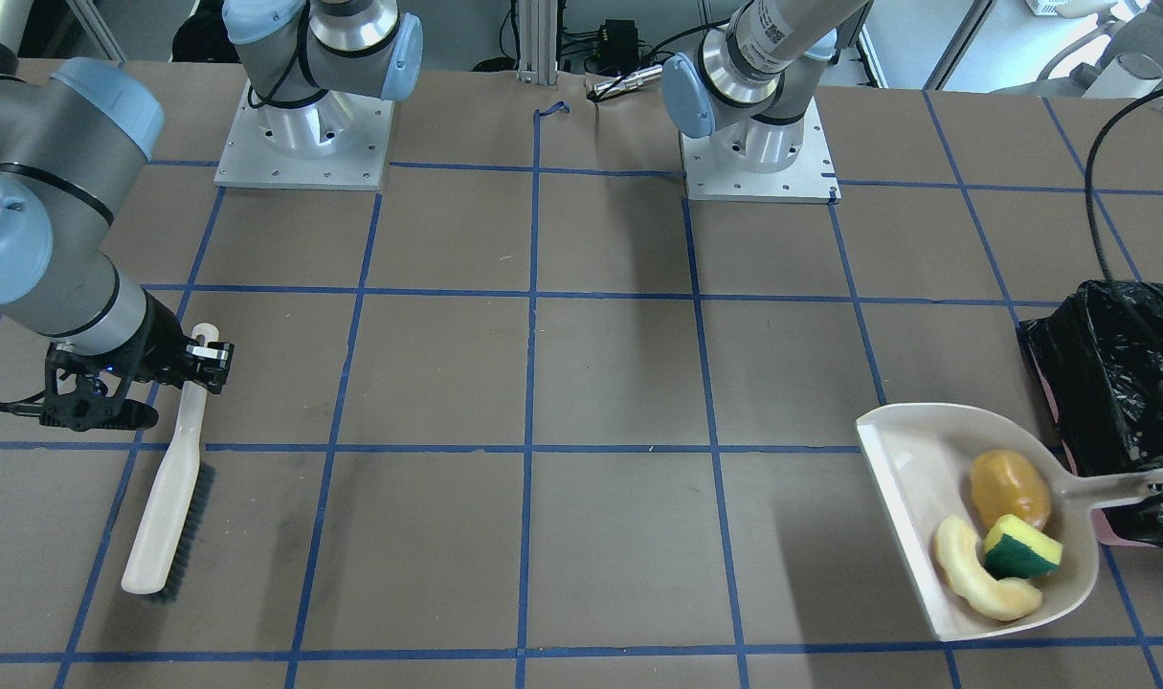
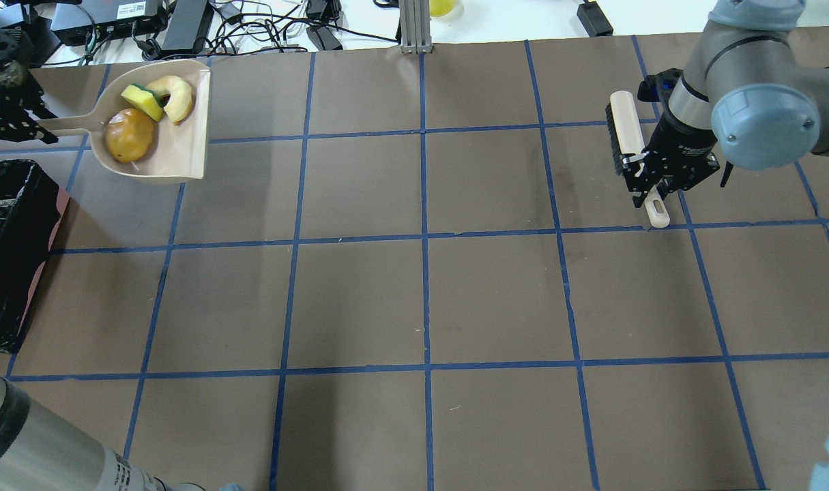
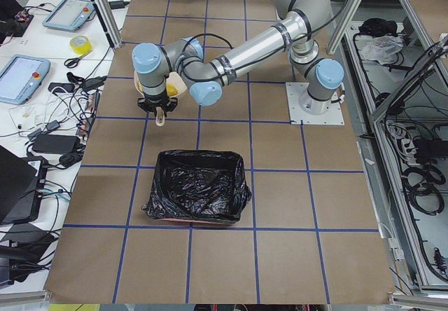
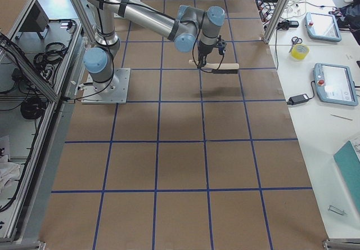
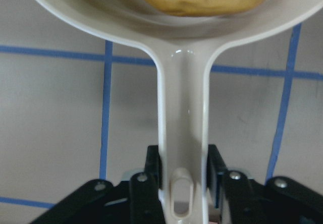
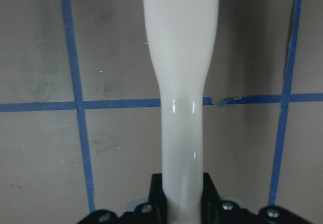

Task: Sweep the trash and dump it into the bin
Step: 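Lift the dustpan with the left gripper toward the bin while the right withdraws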

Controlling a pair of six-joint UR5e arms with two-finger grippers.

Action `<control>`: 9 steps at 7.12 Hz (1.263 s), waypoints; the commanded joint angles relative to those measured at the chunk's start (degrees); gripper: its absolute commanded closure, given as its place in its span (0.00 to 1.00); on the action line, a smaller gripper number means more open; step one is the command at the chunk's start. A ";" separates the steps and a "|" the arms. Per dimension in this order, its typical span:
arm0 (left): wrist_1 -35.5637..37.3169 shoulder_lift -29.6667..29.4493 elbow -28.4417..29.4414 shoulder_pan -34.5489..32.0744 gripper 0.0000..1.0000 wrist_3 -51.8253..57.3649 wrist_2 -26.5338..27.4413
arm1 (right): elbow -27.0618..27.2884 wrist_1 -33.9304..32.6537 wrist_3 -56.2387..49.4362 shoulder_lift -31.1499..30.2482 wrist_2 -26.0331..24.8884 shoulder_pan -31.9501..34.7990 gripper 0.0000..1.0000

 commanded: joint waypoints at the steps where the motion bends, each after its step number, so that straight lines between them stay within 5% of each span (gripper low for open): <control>1: -1.54 -1.32 2.83 7.51 0.76 7.96 0.09 | 0.91 -5.78 -5.25 2.51 -2.84 -3.52 1.00; 9: -1.01 -5.80 15.75 22.12 0.80 36.17 5.54 | 0.38 -8.19 -6.95 7.54 -2.78 -7.05 1.00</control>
